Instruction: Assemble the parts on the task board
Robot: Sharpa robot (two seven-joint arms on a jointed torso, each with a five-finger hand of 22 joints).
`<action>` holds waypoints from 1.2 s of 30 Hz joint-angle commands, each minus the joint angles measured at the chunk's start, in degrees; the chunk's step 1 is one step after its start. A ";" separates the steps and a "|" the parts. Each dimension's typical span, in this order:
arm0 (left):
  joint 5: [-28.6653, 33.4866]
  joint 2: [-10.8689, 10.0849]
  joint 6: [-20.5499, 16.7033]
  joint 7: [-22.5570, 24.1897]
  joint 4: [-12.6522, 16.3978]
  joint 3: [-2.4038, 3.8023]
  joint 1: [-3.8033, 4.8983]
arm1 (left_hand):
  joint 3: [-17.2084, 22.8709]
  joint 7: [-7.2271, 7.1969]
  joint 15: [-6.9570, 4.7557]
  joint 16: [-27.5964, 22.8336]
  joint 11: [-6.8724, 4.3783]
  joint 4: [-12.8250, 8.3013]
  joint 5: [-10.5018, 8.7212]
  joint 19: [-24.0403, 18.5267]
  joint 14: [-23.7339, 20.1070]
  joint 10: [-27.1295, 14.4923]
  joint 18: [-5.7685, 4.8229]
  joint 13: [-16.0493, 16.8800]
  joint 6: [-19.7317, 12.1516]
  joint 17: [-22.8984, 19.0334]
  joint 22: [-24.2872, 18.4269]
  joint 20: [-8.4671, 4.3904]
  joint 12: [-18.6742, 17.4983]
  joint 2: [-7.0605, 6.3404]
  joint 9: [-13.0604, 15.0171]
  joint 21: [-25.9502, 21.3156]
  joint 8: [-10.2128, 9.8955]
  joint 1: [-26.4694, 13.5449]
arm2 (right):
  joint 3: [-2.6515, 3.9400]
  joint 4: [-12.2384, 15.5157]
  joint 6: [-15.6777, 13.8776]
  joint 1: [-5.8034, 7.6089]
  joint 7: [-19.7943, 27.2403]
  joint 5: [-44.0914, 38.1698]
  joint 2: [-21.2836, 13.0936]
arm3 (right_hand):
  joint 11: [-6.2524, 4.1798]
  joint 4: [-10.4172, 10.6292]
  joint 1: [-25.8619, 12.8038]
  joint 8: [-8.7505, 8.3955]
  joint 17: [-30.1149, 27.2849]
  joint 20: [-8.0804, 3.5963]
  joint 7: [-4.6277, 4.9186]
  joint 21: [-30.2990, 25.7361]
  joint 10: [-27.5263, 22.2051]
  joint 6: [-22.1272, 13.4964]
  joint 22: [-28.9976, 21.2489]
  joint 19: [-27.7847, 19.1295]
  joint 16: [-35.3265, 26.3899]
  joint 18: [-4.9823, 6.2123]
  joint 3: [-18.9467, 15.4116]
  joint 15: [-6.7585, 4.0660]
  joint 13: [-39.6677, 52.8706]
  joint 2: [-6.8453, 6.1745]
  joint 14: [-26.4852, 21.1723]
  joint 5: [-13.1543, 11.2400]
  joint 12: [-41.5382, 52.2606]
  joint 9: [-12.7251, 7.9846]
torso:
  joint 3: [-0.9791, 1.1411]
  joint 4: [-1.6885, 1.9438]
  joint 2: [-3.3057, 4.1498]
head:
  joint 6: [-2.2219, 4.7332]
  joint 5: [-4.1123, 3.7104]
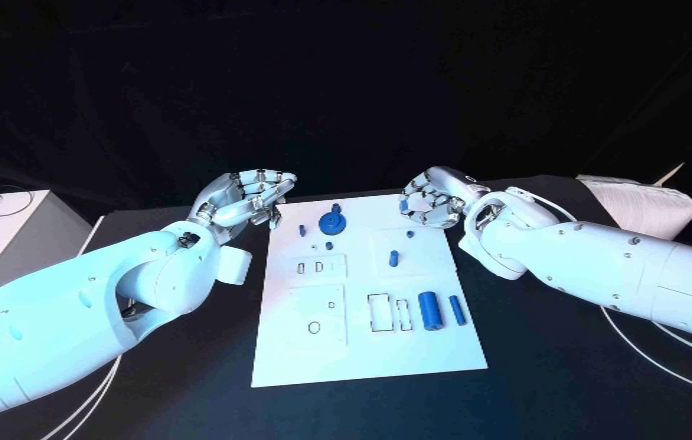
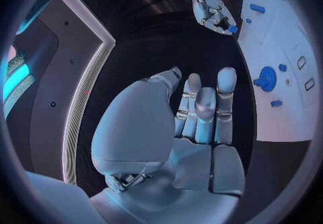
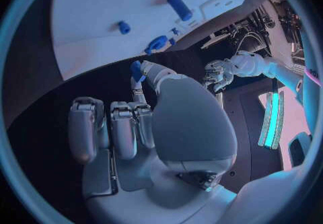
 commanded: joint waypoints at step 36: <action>-6.56 1.90 -1.01 -6.32 -1.69 -0.08 0.04 | 1.24 0.06 -0.45 10.06 -0.46 0.99 0.17 15.83 11.19 -0.67 -4.73 0.70 -1.12 19.07 21.92 -0.67 2.12 -0.21 1.25 11.95 2.27 -0.67 | -1.25 5.48 -2.55 -5.94 -24.61 -12.37 14.23 | -0.14 -0.52 -1.04 0.39 15.09 -0.13 0.35 -0.38 5.96 -0.47 7.96 3.15 0.24 -0.43 0.11 0.09 15.05 -0.74 5.98 0.38 0.34 0.42 | -0.97 0.34 -0.88 | -3.29 2.69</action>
